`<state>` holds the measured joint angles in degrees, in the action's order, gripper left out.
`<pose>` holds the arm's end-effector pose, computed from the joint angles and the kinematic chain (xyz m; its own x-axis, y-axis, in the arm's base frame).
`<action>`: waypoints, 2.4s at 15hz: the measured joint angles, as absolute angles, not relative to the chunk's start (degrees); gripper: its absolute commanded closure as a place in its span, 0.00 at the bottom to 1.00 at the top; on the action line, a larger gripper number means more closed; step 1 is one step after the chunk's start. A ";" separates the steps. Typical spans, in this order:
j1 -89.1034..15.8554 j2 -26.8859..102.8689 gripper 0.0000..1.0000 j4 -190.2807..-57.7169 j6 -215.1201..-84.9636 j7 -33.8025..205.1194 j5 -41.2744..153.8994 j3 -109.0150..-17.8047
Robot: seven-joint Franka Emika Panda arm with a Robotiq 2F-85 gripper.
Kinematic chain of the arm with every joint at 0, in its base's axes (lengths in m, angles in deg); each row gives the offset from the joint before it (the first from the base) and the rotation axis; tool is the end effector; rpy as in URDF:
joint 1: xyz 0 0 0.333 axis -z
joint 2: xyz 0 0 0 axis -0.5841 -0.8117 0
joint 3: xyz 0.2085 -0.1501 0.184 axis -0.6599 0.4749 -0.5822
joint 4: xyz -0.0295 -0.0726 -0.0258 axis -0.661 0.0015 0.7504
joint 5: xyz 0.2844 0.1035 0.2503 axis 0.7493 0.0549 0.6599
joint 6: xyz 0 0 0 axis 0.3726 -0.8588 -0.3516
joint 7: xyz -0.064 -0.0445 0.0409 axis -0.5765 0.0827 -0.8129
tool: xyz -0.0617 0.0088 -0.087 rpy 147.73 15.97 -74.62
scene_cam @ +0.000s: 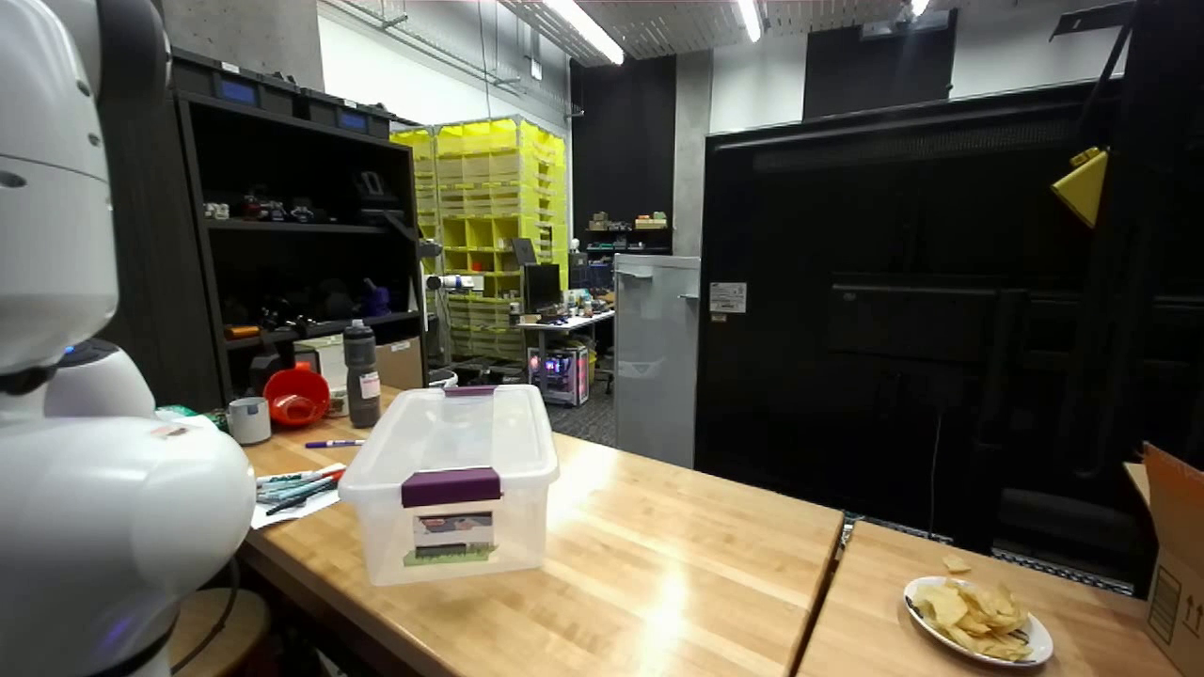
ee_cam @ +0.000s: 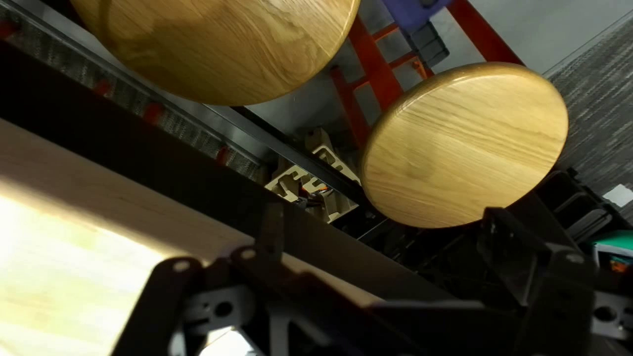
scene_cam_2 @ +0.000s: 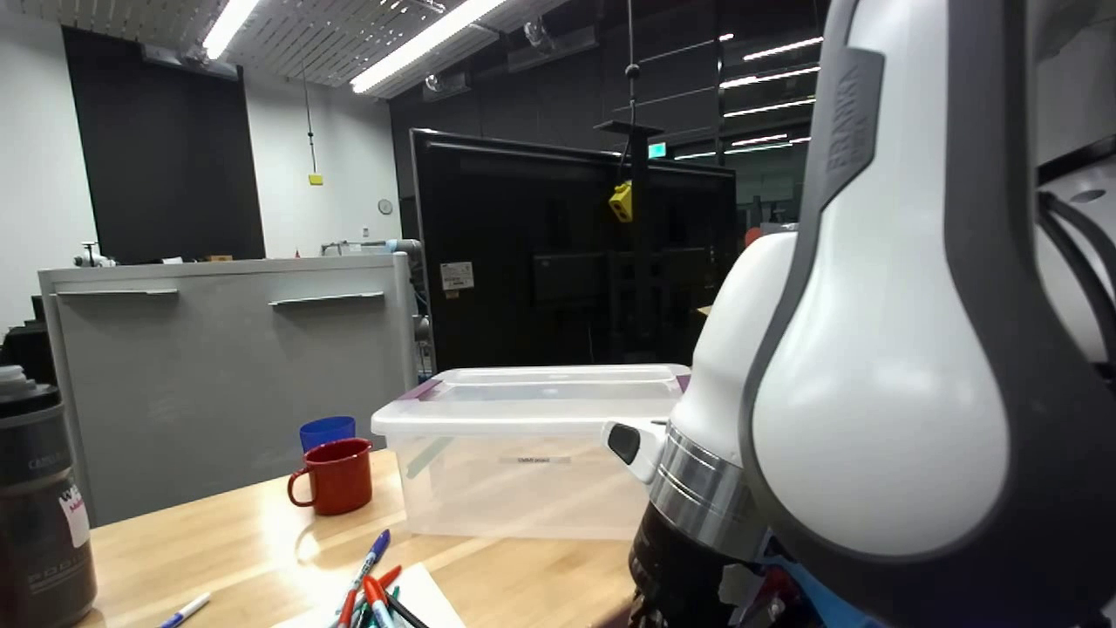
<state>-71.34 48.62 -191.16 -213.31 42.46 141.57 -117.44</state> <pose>0.1327 0.3187 0.2229 0.7317 0.5636 0.3833 0.6312 -0.7725 -0.0690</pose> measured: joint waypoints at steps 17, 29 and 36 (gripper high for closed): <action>-71.34 48.61 0.00 -191.15 -213.31 42.46 141.57 -117.44; -70.49 53.29 0.00 -187.96 -213.27 42.22 148.71 -116.00; -66.36 53.99 0.00 -185.21 -211.45 40.81 151.91 -112.05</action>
<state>-66.36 53.99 -185.21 -211.45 40.81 151.91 -112.05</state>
